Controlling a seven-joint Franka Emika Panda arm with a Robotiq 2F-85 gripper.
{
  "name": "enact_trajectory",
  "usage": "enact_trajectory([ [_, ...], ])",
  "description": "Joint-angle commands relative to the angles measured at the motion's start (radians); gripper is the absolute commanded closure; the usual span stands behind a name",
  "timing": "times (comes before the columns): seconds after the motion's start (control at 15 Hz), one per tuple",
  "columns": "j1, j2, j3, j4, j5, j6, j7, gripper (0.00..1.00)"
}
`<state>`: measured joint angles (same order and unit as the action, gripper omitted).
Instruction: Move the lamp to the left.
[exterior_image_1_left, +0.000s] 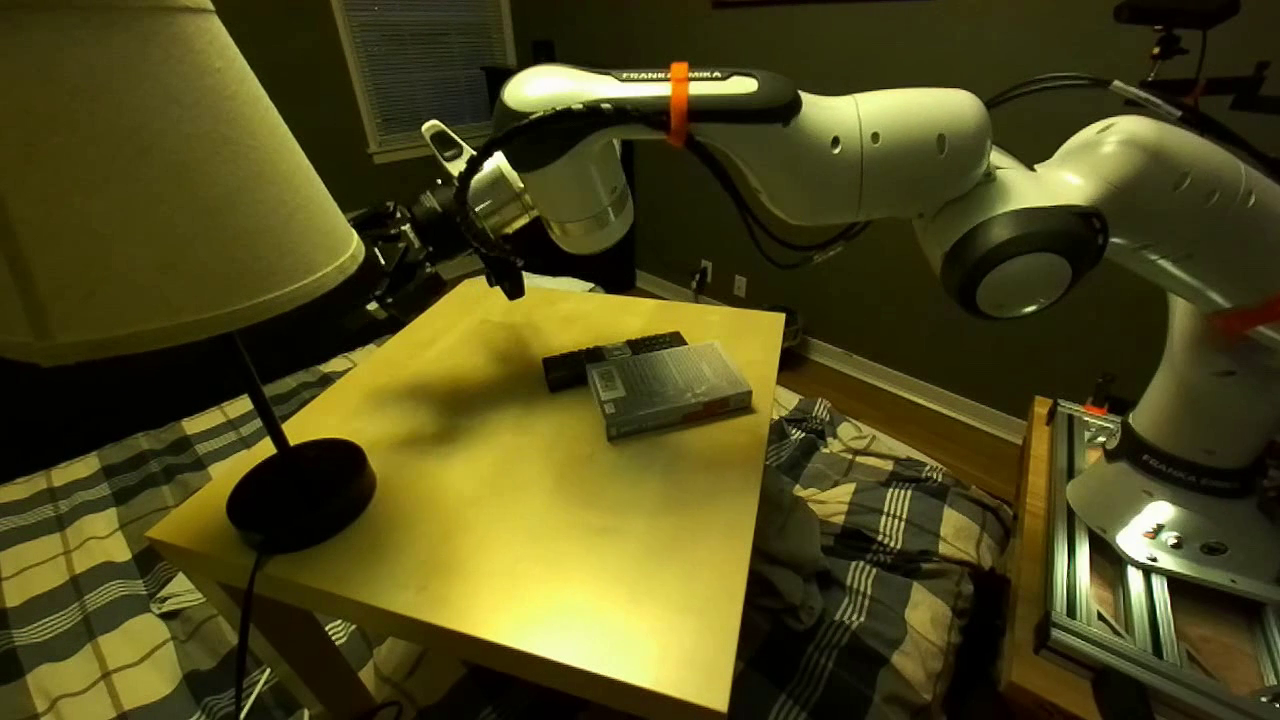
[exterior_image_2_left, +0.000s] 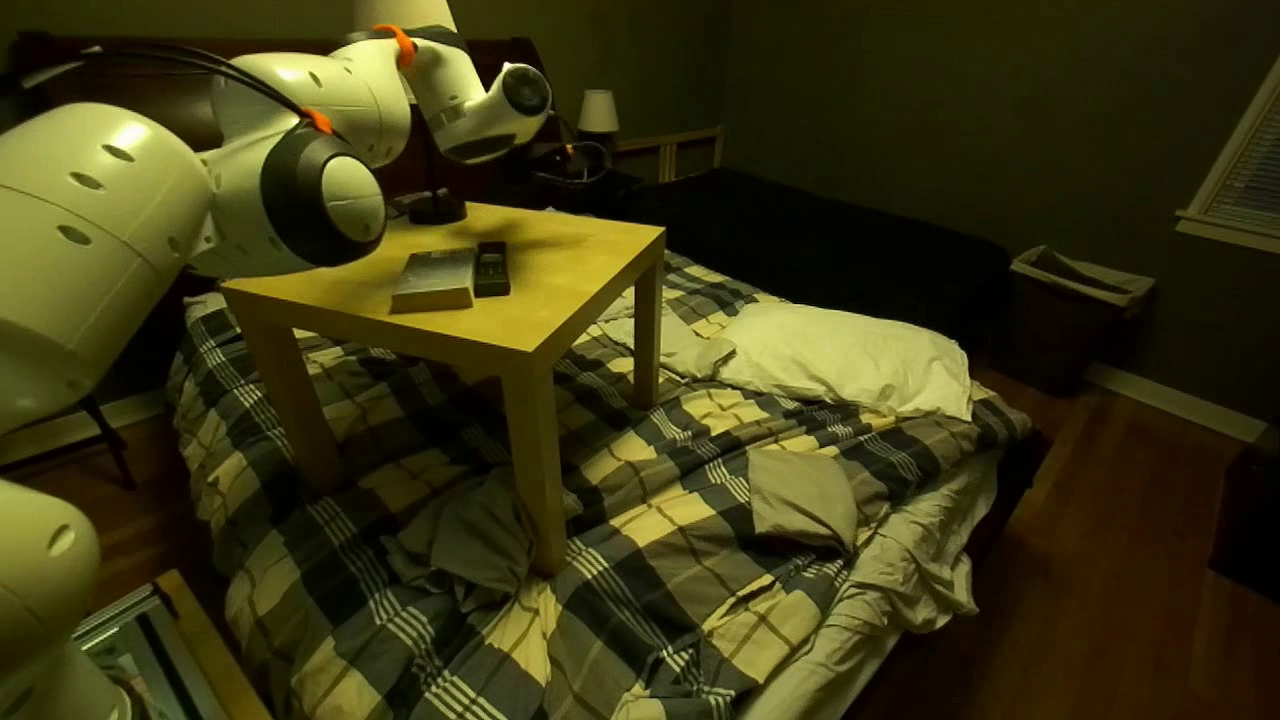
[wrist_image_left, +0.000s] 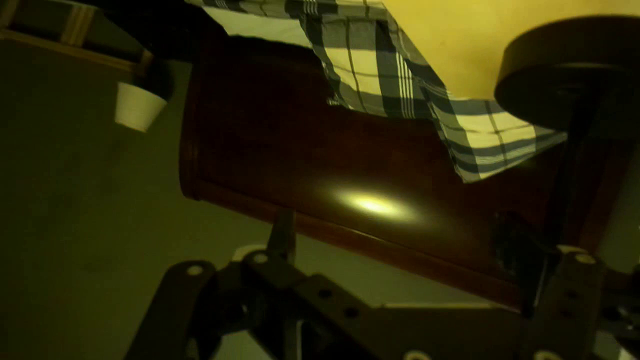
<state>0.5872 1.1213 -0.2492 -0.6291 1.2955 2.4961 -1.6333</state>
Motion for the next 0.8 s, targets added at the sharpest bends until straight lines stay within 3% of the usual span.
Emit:
enact_trajectory([
  [0.0, 0.047, -0.044, -0.13, -0.098, -0.116, 0.051, 0.177, 0.0],
  [0.2, 0.091, -0.069, -0.247, -0.161, -0.209, 0.063, 0.352, 0.0],
  [0.73, 0.258, -0.249, -0.529, -0.538, -0.313, 0.0, 0.656, 0.0],
])
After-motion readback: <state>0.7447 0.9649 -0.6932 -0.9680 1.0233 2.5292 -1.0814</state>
